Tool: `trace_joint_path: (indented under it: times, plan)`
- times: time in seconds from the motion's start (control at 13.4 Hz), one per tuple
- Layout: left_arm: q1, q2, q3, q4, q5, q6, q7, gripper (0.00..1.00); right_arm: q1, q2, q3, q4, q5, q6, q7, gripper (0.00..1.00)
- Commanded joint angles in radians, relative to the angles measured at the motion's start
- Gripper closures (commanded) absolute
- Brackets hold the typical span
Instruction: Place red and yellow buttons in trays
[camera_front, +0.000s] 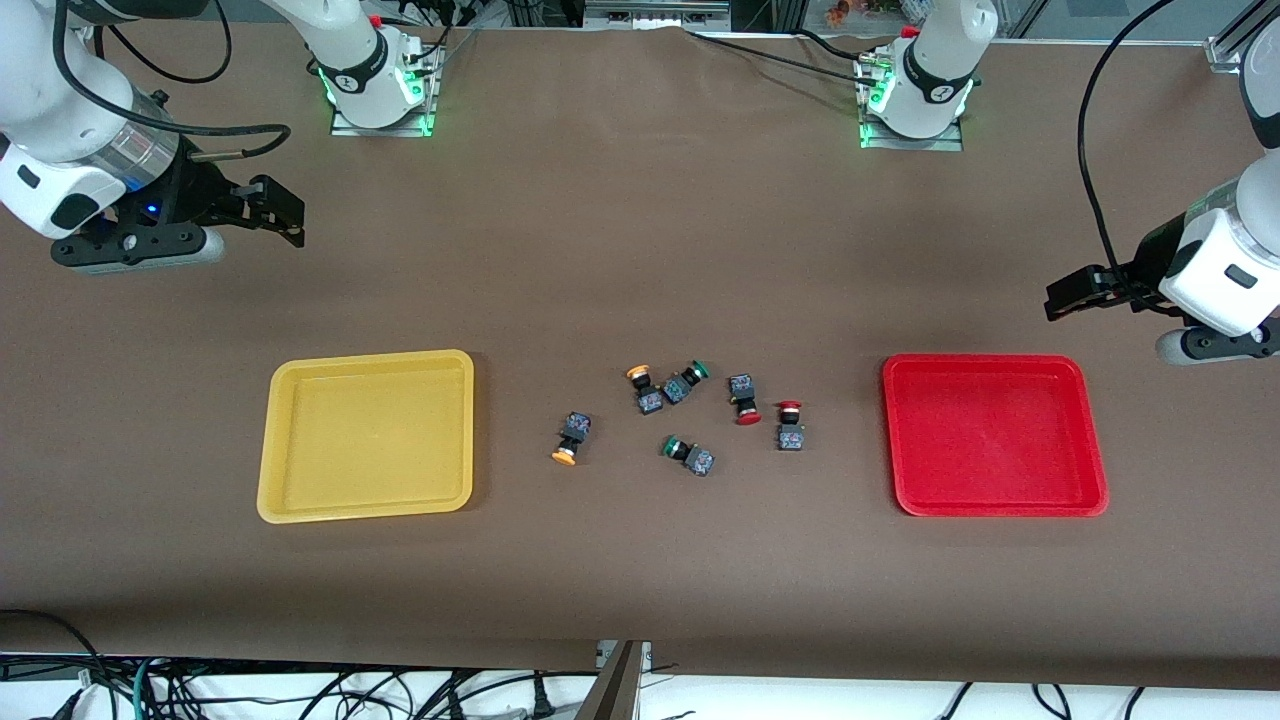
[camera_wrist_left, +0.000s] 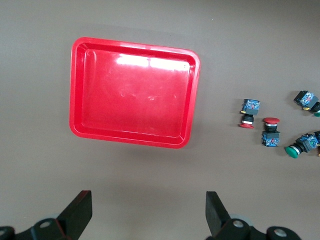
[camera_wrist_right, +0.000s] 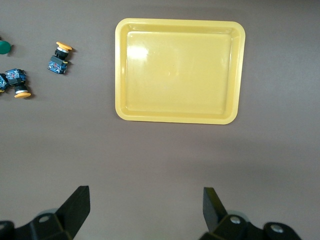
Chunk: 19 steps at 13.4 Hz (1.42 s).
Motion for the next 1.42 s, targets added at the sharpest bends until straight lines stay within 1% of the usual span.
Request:
trace_joint_path:
  times: [0.0,0.15,0.3,0.52,0.67,0.9,0.97,1.04,1.19,1.34]
  plan:
    - [-0.005,0.02,0.005,0.033,-0.031,-0.006,0.018,0.0,-0.013,-0.002,0.013,-0.001,-0.008,-0.019,0.01,0.0]
    - [-0.006,0.038,0.002,0.034,-0.031,-0.005,0.019,0.0,-0.009,0.014,0.016,-0.002,-0.009,-0.012,0.015,0.0]
    - [-0.008,0.058,-0.001,0.037,-0.031,0.0,0.018,0.0,0.022,0.057,0.016,0.012,-0.008,0.013,0.017,0.0]
    - [-0.008,0.08,-0.001,0.068,-0.031,0.0,0.019,0.0,0.063,0.141,0.016,0.015,0.001,0.117,0.015,0.0]
    - [-0.009,0.098,-0.003,0.096,-0.031,-0.002,0.021,0.0,0.109,0.273,0.018,0.067,0.007,0.195,0.029,0.0]
    - [-0.04,0.106,-0.003,0.097,-0.031,-0.002,0.016,0.0,0.197,0.506,0.019,0.171,0.017,0.362,0.246,0.0]
    - [-0.035,0.106,-0.002,0.097,-0.034,-0.002,0.018,0.0,0.226,0.61,0.019,0.21,0.021,0.458,0.33,0.0]
    - [-0.032,0.106,-0.002,0.097,-0.037,-0.002,0.018,0.0,0.249,0.672,0.019,0.231,0.032,0.534,0.391,0.0]
    - [-0.032,0.107,-0.001,0.097,-0.038,0.0,0.018,0.0,0.275,0.755,0.019,0.247,0.072,0.666,0.474,0.0]
    - [-0.038,0.112,-0.001,0.097,-0.038,0.0,0.016,0.0,0.286,0.815,0.019,0.248,0.119,0.747,0.485,0.0]
